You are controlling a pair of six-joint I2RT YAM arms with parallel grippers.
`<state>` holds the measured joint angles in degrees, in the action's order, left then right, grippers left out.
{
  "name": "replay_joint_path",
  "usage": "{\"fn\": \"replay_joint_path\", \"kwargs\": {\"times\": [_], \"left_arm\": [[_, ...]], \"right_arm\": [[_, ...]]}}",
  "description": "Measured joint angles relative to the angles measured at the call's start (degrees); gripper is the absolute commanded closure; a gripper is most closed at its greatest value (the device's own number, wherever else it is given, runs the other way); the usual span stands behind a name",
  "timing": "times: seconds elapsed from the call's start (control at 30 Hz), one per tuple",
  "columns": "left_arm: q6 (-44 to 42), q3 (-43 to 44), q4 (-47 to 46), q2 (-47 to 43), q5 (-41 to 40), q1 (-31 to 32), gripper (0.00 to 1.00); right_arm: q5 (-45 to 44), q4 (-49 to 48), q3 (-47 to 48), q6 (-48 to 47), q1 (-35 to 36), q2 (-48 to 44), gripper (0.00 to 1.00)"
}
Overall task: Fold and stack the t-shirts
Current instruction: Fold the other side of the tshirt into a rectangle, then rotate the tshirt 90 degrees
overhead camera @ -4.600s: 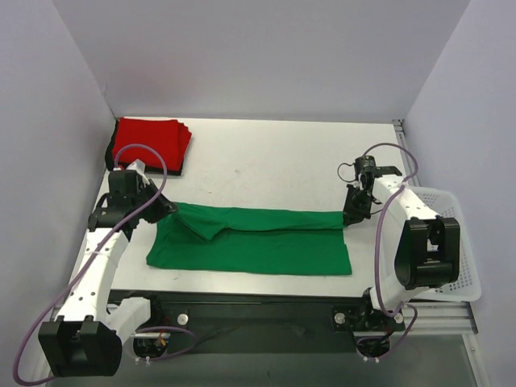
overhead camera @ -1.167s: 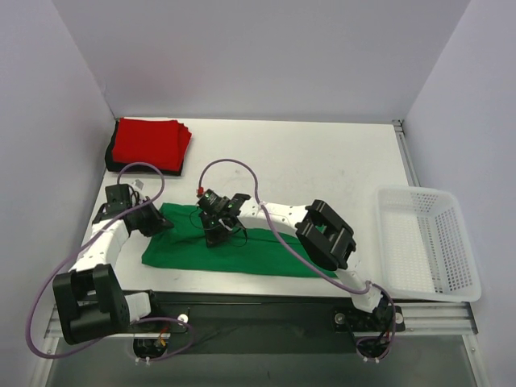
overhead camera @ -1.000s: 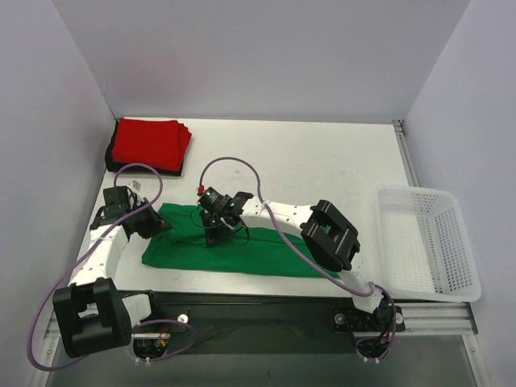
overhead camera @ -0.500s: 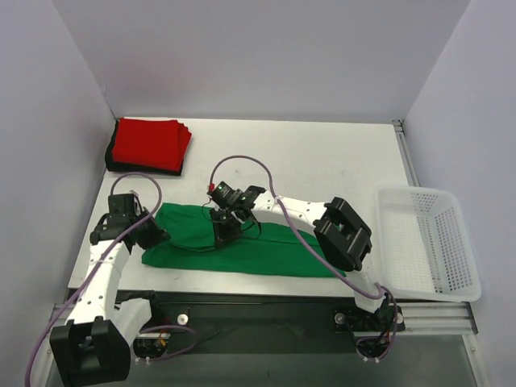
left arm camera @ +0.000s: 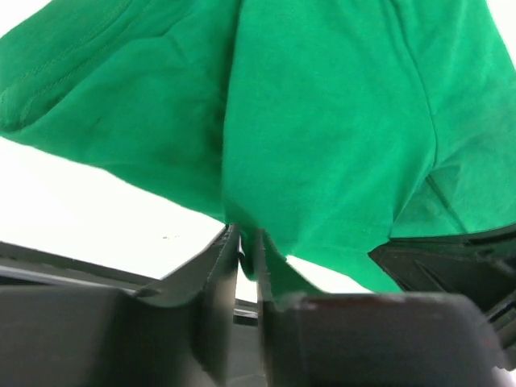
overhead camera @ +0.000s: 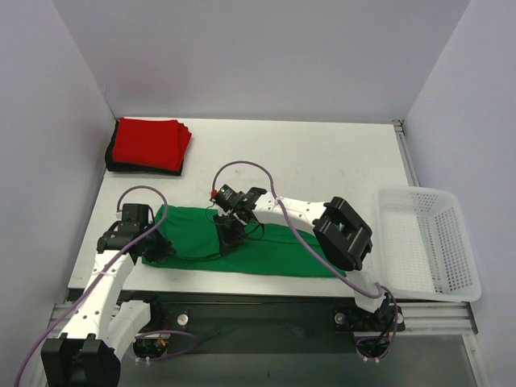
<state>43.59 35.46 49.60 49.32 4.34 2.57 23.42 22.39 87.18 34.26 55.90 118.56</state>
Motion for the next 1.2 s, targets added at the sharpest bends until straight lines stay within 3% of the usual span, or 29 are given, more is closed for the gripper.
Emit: {"fn": "replay_joint_path", "kwargs": {"times": [0.03, 0.07, 0.1, 0.17, 0.3, 0.57, 0.83, 1.2], "left_arm": [[0.2, 0.0, 0.3, 0.0, -0.2, 0.0, 0.68], [0.5, 0.0, 0.7, 0.0, -0.5, 0.0, 0.63], [0.7, 0.0, 1.1, 0.0, -0.7, 0.0, 0.54], [0.7, 0.0, 1.7, 0.1, -1.1, 0.0, 0.47], [0.7, 0.5, 2.9, 0.5, -1.6, 0.0, 0.34], [-0.3, 5.3, 0.3, 4.1, -0.8, 1.0, 0.33], [1.1, 6.3, -8.2, 11.3, 0.9, 5.2, 0.32], [1.8, 3.9, -26.9, 24.7, 2.8, 8.7, 0.32]], "right_arm": [[0.0, 0.0, 0.0, 0.0, 0.0, 0.0, 0.87], [0.1, 0.1, 0.0, 0.0, 0.0, 0.0, 0.75], [0.2, 0.2, 0.0, 0.1, 0.0, 0.0, 0.69], [0.4, 0.4, 0.0, -0.3, 0.0, 0.0, 0.59], [0.4, 1.2, 0.0, -0.9, -0.1, 0.0, 0.55], [-0.5, 2.6, -3.4, -1.3, -3.3, -5.8, 0.54], [-2.7, 2.7, -11.8, -2.8, -16.5, -17.3, 0.54], [-2.7, 2.2, -21.9, -6.6, -32.0, -17.8, 0.54]]}}
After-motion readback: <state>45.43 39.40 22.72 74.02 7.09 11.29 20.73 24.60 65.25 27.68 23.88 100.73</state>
